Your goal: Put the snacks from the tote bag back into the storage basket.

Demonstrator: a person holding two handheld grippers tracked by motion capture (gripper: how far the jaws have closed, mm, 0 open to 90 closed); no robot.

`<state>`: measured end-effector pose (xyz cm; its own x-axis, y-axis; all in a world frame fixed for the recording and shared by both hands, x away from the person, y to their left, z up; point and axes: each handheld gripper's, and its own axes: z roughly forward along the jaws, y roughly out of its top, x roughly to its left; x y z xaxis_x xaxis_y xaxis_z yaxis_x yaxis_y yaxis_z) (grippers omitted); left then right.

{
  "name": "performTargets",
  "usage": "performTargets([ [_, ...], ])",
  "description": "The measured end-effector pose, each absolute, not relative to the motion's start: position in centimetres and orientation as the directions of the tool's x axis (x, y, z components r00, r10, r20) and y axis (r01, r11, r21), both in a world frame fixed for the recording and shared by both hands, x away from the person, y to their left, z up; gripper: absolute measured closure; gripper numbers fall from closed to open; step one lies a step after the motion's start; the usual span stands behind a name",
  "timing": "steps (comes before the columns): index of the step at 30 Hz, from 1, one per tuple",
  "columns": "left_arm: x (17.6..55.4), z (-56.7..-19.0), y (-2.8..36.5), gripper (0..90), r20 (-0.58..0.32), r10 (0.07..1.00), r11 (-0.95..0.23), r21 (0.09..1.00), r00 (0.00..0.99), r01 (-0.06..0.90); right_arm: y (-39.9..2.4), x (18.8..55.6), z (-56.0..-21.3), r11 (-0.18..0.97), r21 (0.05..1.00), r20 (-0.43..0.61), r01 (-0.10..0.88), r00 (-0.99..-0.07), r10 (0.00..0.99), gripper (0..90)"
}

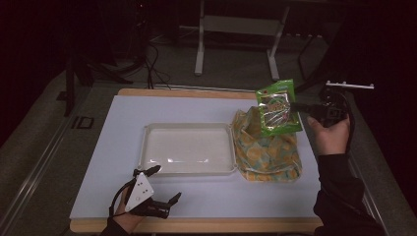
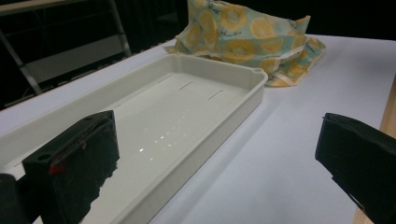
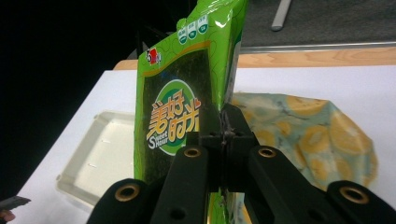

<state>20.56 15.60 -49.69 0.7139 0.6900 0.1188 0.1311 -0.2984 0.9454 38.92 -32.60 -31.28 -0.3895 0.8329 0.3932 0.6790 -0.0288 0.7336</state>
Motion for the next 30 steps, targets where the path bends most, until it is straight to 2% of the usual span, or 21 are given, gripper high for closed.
performTargets([
  [14, 20.6, -49.7, 15.6, 0.2, 0.117, 0.693, -0.298, 0.945, 0.712, 0.134, -29.0, 39.4, -31.5, 0.004, 0.736, 0.392, 0.677, -0.431, 0.813, 88.8],
  [30, 20.6, -49.7, 15.6, 0.2, 0.116, 0.690, -0.296, 0.946, 0.714, 0.132, -25.5, 39.7, -33.7, -0.018, 0.709, 0.458, 0.705, -0.440, 0.772, 88.7],
])
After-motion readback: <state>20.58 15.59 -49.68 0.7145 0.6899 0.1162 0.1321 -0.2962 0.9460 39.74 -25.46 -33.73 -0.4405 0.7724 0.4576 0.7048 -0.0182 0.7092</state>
